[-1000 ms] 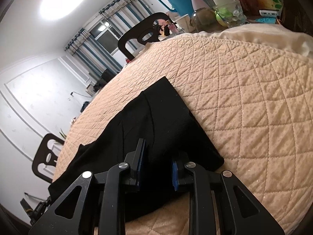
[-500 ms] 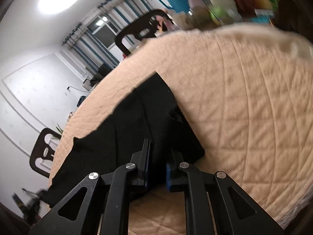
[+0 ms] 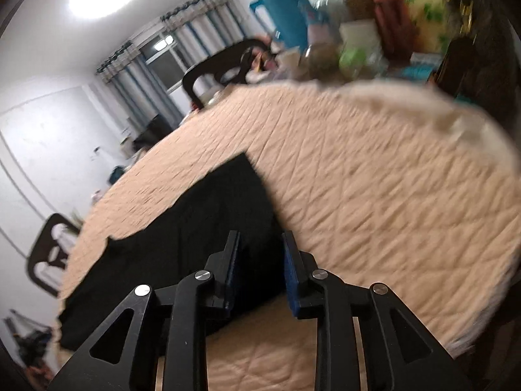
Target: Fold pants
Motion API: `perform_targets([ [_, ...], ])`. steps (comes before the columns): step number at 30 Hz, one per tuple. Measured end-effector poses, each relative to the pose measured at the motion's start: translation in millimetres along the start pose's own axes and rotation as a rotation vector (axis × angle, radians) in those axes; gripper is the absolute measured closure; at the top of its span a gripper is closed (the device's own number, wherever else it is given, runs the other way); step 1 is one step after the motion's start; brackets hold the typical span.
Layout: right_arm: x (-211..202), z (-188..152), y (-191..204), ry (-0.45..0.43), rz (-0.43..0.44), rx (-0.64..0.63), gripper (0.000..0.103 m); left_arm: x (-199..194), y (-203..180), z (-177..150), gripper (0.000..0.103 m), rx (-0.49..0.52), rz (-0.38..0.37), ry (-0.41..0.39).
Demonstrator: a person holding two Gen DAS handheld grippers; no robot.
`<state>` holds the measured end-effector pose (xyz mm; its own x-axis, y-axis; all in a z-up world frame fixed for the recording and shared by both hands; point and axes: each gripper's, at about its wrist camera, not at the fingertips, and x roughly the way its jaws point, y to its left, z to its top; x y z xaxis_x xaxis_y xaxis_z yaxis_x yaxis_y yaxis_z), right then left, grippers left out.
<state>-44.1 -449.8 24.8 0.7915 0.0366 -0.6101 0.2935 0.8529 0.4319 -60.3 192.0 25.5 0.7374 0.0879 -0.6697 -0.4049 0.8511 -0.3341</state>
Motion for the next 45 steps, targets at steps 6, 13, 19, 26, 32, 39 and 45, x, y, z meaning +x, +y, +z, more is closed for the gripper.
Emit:
perform_targets([
  [6, -6, 14, 15, -0.088, -0.022, -0.049, 0.077, 56, -46, 19, 0.059, 0.238, -0.039, 0.069],
  [13, 11, 17, 35, -0.068, 0.039, -0.098, 0.077, 83, -69, 17, 0.07, 0.373, -0.006, 0.107],
  [19, 32, 9, 47, -0.009, 0.073, -0.122, 0.077, 79, -83, 21, 0.097, 0.476, 0.071, 0.076],
  [26, 39, 9, 50, 0.001, 0.061, -0.146, 0.077, 73, -77, 33, 0.102, 0.418, 0.079, -0.011],
  [32, 56, 10, 47, 0.07, 0.016, -0.178, 0.077, 74, -69, 33, 0.101, 0.395, 0.106, 0.017],
  [39, 69, 18, 75, 0.087, 0.035, -0.302, 0.077, 27, -97, 3, 0.099, 0.435, -0.128, 0.019],
  [45, 107, 30, 69, 0.191, 0.042, -0.294, 0.078, 71, -93, -6, 0.097, 0.399, -0.083, 0.132],
])
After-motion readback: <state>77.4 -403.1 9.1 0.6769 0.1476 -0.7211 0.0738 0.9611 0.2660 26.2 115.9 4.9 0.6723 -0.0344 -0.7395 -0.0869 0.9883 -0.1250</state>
